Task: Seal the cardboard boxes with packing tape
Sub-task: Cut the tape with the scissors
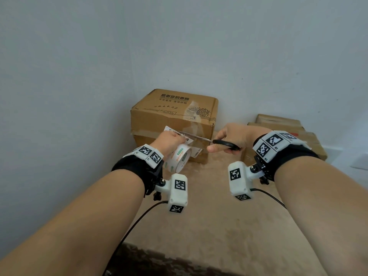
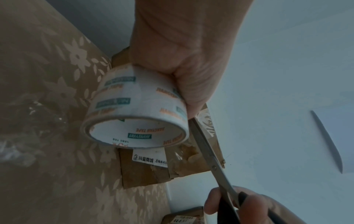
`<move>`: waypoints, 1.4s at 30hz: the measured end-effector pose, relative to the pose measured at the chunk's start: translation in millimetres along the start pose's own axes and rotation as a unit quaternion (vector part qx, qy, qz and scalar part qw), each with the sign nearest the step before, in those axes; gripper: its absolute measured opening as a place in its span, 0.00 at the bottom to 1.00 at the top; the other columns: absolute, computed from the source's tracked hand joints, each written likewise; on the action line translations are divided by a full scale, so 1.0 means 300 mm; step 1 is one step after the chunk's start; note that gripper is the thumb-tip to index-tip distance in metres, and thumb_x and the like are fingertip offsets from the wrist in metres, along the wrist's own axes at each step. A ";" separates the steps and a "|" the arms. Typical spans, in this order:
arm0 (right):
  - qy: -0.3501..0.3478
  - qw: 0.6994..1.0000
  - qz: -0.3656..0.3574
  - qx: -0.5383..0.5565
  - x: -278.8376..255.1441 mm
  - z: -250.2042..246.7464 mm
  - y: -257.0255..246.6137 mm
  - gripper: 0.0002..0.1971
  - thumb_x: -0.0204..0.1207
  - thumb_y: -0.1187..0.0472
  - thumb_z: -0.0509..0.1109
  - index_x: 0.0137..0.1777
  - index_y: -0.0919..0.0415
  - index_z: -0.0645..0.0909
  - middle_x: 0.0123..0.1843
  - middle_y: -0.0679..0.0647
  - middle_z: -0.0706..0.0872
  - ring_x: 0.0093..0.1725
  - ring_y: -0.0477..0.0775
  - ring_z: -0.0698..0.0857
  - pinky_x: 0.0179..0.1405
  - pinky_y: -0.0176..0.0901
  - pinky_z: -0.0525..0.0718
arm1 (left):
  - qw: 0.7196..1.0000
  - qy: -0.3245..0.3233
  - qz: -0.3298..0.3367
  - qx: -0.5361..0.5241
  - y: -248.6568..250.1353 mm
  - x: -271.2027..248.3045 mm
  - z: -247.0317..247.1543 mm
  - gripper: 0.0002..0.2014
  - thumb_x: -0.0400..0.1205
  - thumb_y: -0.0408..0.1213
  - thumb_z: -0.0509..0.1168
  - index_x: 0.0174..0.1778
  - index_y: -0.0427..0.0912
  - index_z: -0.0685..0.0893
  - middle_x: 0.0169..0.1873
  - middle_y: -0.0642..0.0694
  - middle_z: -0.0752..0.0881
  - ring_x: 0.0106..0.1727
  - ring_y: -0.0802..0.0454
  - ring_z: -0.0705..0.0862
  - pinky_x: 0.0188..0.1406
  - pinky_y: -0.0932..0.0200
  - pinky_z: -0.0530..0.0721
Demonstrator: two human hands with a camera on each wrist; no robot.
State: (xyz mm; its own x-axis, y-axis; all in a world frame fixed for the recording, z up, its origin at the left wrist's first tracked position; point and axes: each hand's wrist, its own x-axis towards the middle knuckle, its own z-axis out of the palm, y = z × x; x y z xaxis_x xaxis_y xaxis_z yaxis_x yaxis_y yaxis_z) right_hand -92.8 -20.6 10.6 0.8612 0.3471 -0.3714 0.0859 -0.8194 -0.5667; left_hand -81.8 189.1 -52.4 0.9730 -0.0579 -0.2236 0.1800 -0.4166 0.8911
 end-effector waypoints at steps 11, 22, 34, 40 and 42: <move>-0.035 0.996 0.034 -0.078 -0.003 0.108 0.051 0.20 0.70 0.44 0.77 0.53 0.58 0.80 0.36 0.51 0.85 0.31 0.46 0.82 0.31 0.35 0.79 | 0.980 0.130 0.025 0.150 -0.066 -0.010 -0.077 0.10 0.82 0.37 0.62 0.42 0.34 0.83 0.40 0.33 0.86 0.36 0.45 0.80 0.36 0.53 0.77; 0.135 0.959 -0.014 -0.248 0.041 0.194 0.052 0.15 0.80 0.54 0.64 0.64 0.55 0.82 0.62 0.53 0.85 0.57 0.55 0.84 0.58 0.50 0.83 | 0.924 0.177 0.211 0.265 0.054 -0.053 -0.131 0.07 0.83 0.41 0.61 0.49 0.43 0.82 0.59 0.48 0.75 0.49 0.52 0.79 0.41 0.65 0.71; 0.292 0.901 -0.080 -0.312 0.240 0.153 -0.099 0.25 0.88 0.50 0.50 0.84 0.52 0.56 0.85 0.49 0.60 0.84 0.53 0.58 0.82 0.54 0.51 | 0.945 0.130 0.197 0.227 0.034 0.062 -0.173 0.08 0.81 0.38 0.62 0.43 0.39 0.84 0.68 0.55 0.79 0.59 0.59 0.78 0.44 0.61 0.76; 0.318 0.862 -0.085 -0.385 0.261 0.200 -0.036 0.43 0.77 0.40 0.66 0.85 0.58 0.50 0.85 0.53 0.59 0.83 0.56 0.59 0.81 0.58 0.53 | 0.933 0.157 0.225 0.231 0.008 0.073 -0.149 0.08 0.81 0.38 0.62 0.41 0.38 0.84 0.68 0.54 0.80 0.64 0.58 0.76 0.56 0.60 0.68; 0.308 0.863 -0.086 -0.392 0.259 0.183 -0.062 0.47 0.71 0.36 0.70 0.83 0.58 0.55 0.82 0.54 0.65 0.80 0.56 0.64 0.79 0.57 0.60 | 0.929 0.165 0.232 0.237 0.011 0.065 -0.150 0.09 0.81 0.38 0.62 0.42 0.37 0.83 0.67 0.53 0.80 0.65 0.57 0.76 0.56 0.60 0.69</move>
State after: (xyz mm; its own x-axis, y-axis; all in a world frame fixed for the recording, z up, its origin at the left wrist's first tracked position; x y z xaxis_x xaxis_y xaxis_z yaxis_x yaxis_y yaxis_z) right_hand -55.0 46.8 -48.1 0.8844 0.3836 0.2659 0.3433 -0.9206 0.1862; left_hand -55.6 227.4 -36.0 0.9354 -0.0827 0.3437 -0.2778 -0.7734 0.5699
